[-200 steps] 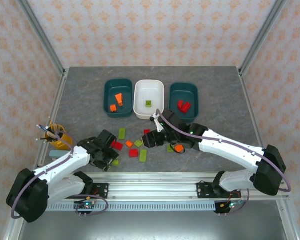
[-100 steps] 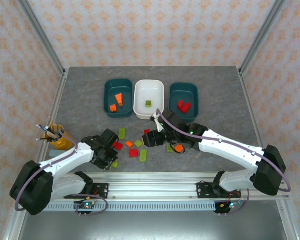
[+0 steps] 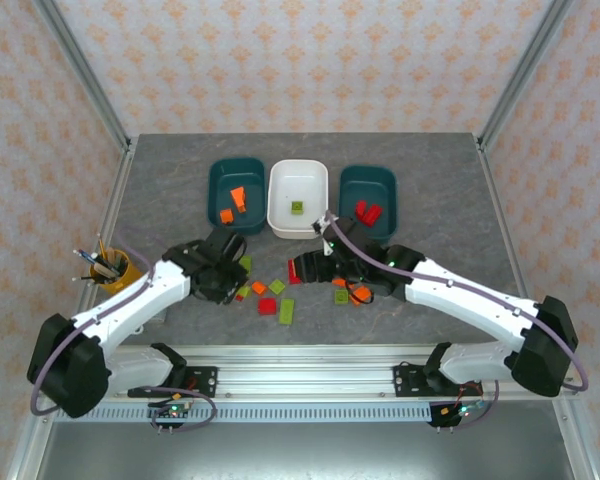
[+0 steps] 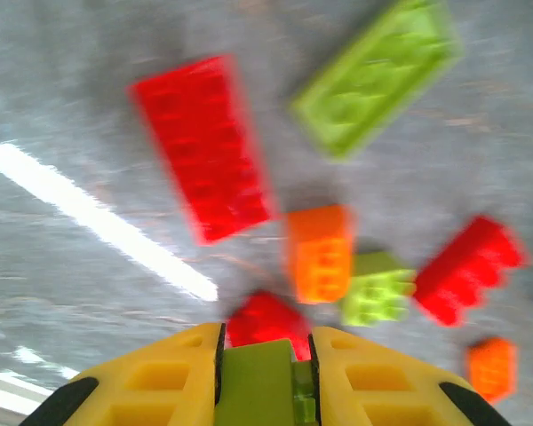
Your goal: Sort the legos into containers by color
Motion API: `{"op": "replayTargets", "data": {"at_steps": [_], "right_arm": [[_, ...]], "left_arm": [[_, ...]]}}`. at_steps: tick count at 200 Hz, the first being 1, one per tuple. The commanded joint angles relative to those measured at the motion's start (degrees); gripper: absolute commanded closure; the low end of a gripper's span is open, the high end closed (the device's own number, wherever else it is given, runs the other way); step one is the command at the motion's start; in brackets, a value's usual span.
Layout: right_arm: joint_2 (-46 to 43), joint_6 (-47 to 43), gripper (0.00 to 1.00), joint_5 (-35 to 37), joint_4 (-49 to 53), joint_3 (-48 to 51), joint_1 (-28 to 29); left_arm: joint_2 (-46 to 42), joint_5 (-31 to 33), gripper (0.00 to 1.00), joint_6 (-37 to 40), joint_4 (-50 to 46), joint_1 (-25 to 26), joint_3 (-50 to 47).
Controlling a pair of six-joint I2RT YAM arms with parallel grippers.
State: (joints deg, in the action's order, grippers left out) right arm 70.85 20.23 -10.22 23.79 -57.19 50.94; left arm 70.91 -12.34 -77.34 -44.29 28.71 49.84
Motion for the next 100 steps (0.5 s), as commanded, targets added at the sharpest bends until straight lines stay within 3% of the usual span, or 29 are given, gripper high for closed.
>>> {"op": "replayTargets", "data": {"at_steps": [1,32,65,100], "right_arm": [[-2.4,4.7,0.33,8.5,1.1,-3.7,-4.4],[0.8,9.1,0.33,8.4,3.1,-8.4,-11.3],[4.4,10.5,0.33,7.5,5.2,-12.4,-14.4],[7.8,13.1,0.33,5.1,7.4,-15.2,-17.4]], "left_arm": [[7.7,4.3,0.84,8.8,-3.7,-0.9,11.9],[23.2,5.9,0.84,18.2,-8.4,-1.2,33.0],[42.0,7.5,0.85,26.5,-15.4,-1.2,55.9],[56.9,8.1,0.86,30.4,-21.8,-1.3,72.2]]}}
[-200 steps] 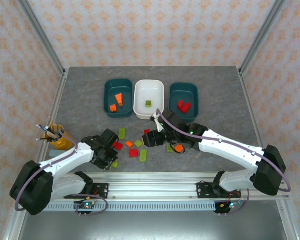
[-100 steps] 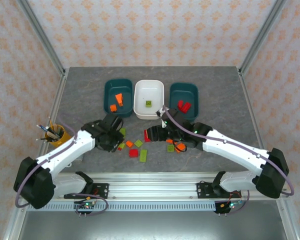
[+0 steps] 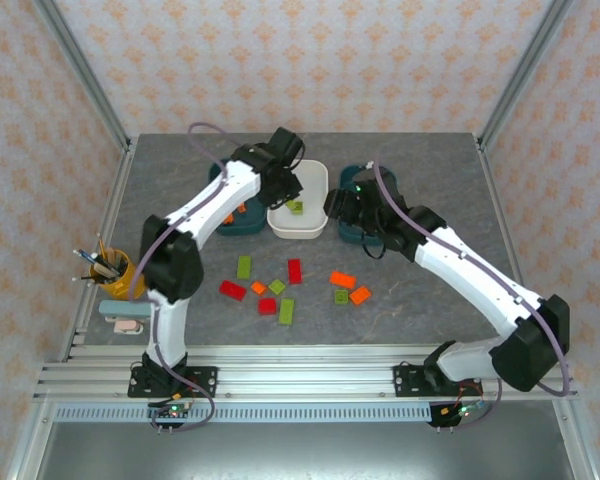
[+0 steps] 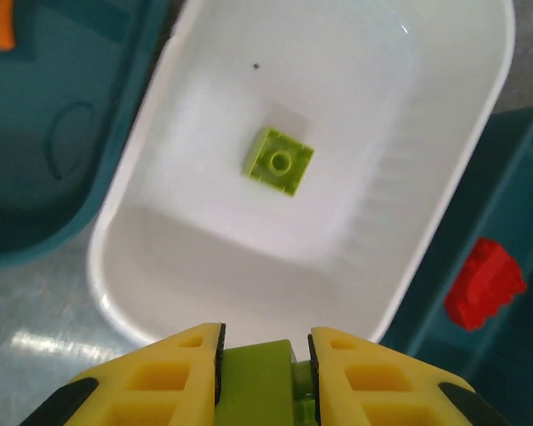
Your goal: Sort the legos into containers by color
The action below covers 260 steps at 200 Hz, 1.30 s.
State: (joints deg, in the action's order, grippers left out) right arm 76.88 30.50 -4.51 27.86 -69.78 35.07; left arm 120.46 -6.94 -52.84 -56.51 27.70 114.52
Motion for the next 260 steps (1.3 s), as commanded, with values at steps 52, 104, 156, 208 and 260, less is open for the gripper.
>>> {"op": "replayTargets", "data": {"at_steps": [52,104,156,208,260], "right_arm": [[2.7,3.6,0.33,-1.0,3.2,-2.3,-2.5],[2.7,3.3,0.32,-2.5,4.2,-0.9,-2.5],[1.5,-0.3,0.32,-3.5,6.1,-0.9,-2.5],[5.8,-10.2,0.33,-1.3,8.9,-4.8,7.8],[19.8,-12.5,0.32,-1.9,8.7,-13.2,20.5]], "left_arm": [[14.8,1.1,0.83,7.5,-7.7,0.0,11.0],[15.6,0.9,0.6,7.9,-7.6,0.0,11.9],[10.3,1.9,0.49,7.7,-8.6,-0.2,13.1],[-10.3,5.3,0.36,5.9,-4.7,-1.8,-3.4],[-44.2,10.4,0.27,3.2,-2.7,-4.4,-38.2]]}}
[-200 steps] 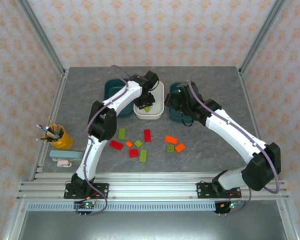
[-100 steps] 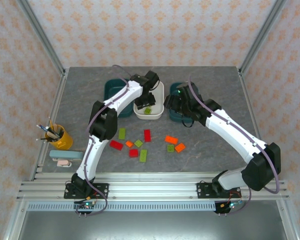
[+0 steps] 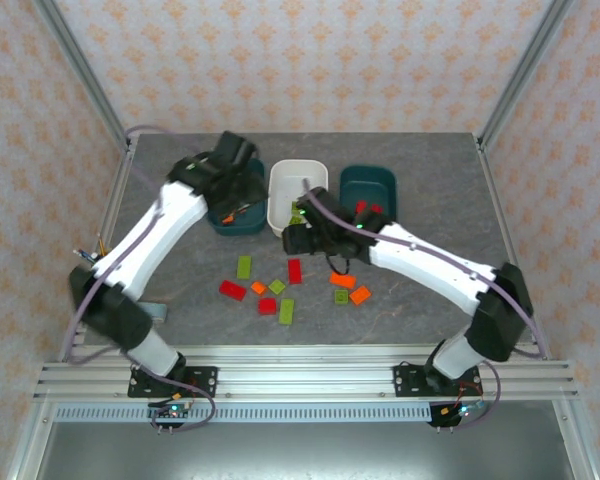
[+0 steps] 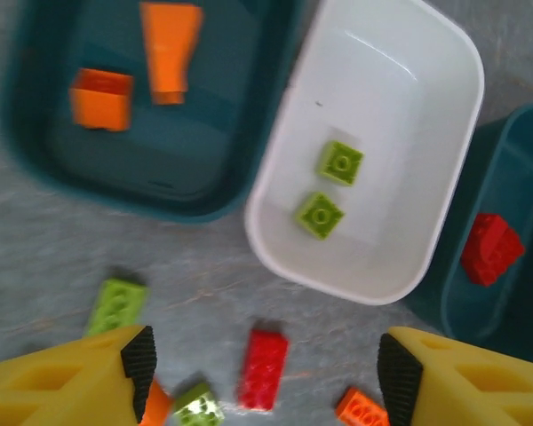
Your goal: Sort the legos into containers by color
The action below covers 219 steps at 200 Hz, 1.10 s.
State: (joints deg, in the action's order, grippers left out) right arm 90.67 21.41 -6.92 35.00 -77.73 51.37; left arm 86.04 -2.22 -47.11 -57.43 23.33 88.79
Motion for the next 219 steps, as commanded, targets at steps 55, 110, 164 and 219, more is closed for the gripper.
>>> {"op": "replayTargets", "data": {"at_steps": [55,110,164,219], "right_arm": [[21.4,-12.1,0.33,-8.0,1.9,-16.0,10.2],[27.1,-7.0,0.34,4.0,6.7,-21.1,10.3],[16.5,6.9,0.25,8.5,3.0,-3.4,4.1],[20.2,12.2,0.25,3.4,2.3,-3.7,0.8]], "left_arm": [[-40.2,10.9,0.25,-10.2,-9.0,-0.2,-33.3],[-52.2,5.8,0.25,-10.8,-12.1,0.0,-39.9],[-49.3,-4.8,0.23,-7.4,2.0,0.1,-44.1],[-47.2,-12.1,0.23,-3.7,10.9,0.5,-47.0]]}}
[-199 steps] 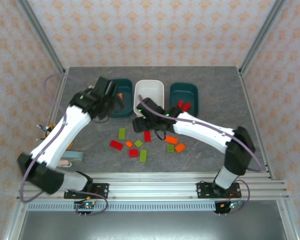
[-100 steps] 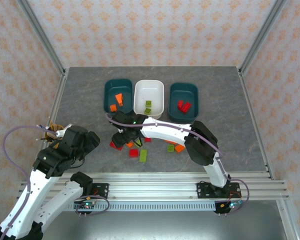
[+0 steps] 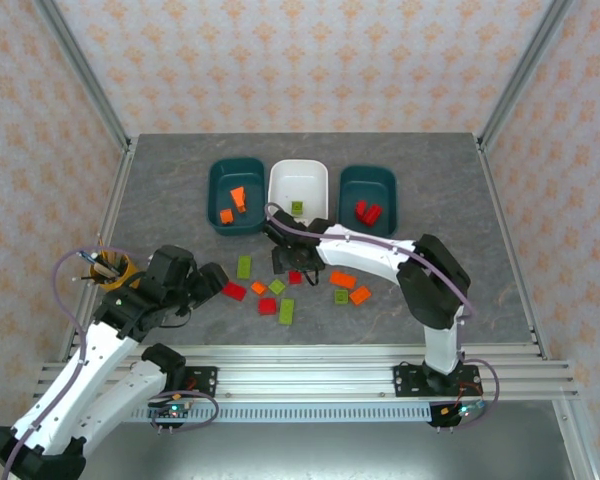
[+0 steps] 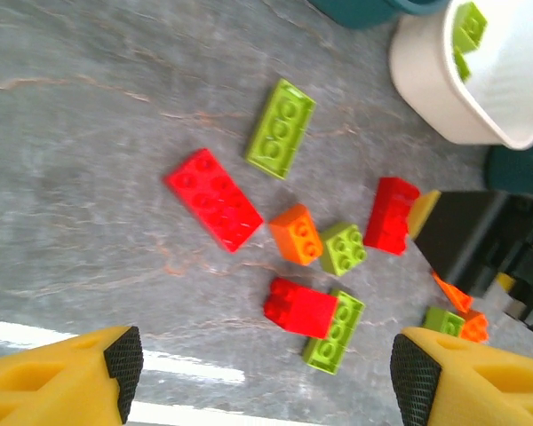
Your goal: Sort the legos into containers by color
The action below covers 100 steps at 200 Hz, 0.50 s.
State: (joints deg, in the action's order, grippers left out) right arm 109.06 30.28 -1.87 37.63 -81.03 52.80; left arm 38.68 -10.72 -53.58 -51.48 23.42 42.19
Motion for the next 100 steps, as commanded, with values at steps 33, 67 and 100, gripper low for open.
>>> {"op": "replayTargets", "data": {"at_steps": [33,67,100], "right_arm": [[5.9,4.0,0.3,-2.4,1.5,-2.8,-0.7],[7.9,3.8,0.42,-2.2,1.4,-3.6,-0.9],[9.1,3.5,0.58,-0.7,2.5,-4.9,-0.9]], "left_arm": [[0.4,-4.6,0.23,2.3,5.5,0.4,-0.8],[0.6,-4.9,0.23,2.0,6.0,0.5,-0.6],[1.2,-5.2,0.23,2.0,6.7,0.6,-0.4]]}}
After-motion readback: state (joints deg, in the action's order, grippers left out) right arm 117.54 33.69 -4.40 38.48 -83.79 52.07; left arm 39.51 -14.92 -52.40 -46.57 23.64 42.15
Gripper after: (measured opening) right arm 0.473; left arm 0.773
